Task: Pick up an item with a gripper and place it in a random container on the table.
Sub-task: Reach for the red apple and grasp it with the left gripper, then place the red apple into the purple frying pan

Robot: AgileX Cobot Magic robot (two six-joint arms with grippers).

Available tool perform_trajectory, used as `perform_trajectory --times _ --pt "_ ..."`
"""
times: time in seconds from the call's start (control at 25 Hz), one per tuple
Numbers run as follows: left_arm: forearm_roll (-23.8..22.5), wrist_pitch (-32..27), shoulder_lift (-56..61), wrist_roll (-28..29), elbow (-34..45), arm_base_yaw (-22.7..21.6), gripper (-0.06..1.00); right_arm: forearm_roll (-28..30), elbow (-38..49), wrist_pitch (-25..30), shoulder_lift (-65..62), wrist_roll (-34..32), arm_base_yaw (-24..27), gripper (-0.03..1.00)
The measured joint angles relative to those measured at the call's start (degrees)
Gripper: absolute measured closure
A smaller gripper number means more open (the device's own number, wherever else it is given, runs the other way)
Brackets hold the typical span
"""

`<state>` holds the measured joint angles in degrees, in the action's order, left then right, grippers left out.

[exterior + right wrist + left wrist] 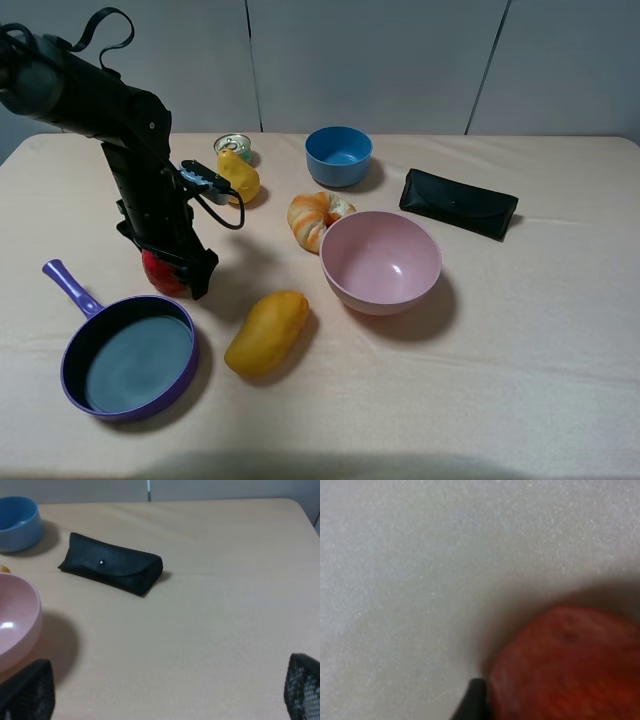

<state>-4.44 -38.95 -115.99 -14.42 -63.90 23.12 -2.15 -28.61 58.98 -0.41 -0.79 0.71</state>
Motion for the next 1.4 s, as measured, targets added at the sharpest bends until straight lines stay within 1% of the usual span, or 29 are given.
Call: perform_trajectory --times 0.12,0.32,0.52,0.72,0.8,1.12,1.4 --pt "0.0 0.0 0.0 0.0 0.0 0.0 0.25 0.0 0.0 0.0 0.0 0.0 0.0 0.27" --pt "-0.8 0.0 0.0 0.1 0.0 0.0 0.25 0.0 0.0 0.0 0.0 0.0 0.0 0.27" --pt "-2.6 0.0 0.0 0.1 0.0 0.0 0.25 0.0 0.0 0.0 0.0 0.0 0.0 0.27" --pt "-3.1 -0.7 0.0 0.1 -0.3 0.0 0.25 0.0 0.0 0.0 0.0 0.0 0.0 0.27" --pt "-2.9 -2.3 0.0 0.1 -1.1 0.0 0.25 0.0 0.0 0.0 0.0 0.0 0.0 0.27" --pt "-1.2 -13.1 0.0 0.1 -7.2 0.0 0.25 0.0 0.0 0.0 0.0 0.0 0.0 0.27" --pt "-0.8 -17.0 4.5 0.5 -8.1 0.0 0.25 0.0 0.0 0.0 0.0 0.0 0.0 0.27"
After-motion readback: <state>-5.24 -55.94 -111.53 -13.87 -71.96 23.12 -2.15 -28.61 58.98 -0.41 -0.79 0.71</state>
